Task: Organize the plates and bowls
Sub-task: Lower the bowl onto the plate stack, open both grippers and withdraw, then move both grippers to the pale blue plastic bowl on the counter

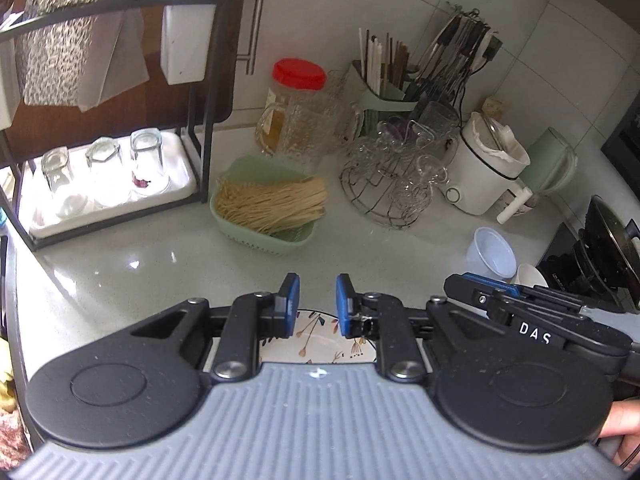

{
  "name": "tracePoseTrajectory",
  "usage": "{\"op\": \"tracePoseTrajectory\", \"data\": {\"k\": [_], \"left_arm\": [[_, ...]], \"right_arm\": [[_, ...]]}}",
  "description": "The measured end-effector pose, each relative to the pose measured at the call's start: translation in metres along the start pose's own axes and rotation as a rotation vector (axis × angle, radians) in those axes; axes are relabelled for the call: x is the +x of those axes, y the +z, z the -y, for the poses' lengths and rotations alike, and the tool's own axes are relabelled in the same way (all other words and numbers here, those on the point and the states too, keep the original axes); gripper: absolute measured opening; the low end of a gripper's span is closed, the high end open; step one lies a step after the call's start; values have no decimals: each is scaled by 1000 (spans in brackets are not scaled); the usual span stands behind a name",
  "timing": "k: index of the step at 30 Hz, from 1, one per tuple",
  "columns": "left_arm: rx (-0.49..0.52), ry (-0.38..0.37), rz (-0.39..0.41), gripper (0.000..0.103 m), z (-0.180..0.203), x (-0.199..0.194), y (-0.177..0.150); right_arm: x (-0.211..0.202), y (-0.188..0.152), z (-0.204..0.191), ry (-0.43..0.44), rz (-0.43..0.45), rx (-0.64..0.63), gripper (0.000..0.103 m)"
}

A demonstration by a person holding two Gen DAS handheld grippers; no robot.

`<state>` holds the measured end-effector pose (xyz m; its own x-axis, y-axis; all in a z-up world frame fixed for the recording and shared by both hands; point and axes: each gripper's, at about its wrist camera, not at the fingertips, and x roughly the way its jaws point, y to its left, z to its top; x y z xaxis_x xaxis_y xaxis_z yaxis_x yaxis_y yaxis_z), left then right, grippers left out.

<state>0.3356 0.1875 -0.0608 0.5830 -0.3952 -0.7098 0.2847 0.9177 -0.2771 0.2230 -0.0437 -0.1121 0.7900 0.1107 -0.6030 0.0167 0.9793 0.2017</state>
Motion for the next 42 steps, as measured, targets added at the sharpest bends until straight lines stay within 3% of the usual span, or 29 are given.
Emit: {"op": "tracePoseTrajectory", "data": {"k": [8,16,23,28,34,37,39,40,42], "left_arm": [[11,30,2,21,25,11,0],[-36,72,49,21,93,30,1],[7,90,7,21,161,61,-6],[4,129,-21,21,193,82,-16],[-56,110,-40,22,222,111,-26],[-72,88,-76,29,237,130,-33],[-55,73,-100,40,248,142,-37],[-44,67,-120,51,253,150,-39],[-39,54,-147,55,261,165,-44]], "right_arm": [[-10,2,30,-14,18,29,17],[-17,13,95,-22,28,3,17],[-25,5,161,-50,16,5,17],[-24,-2,198,-17,4,-15,17],[-34,-1,237,1,32,-61,17],[-37,-6,259,-20,26,-56,17],[-38,-10,273,-20,12,-36,17],[-39,-11,279,-18,10,-29,17],[-39,-14,290,-18,-5,-14,18]]}}
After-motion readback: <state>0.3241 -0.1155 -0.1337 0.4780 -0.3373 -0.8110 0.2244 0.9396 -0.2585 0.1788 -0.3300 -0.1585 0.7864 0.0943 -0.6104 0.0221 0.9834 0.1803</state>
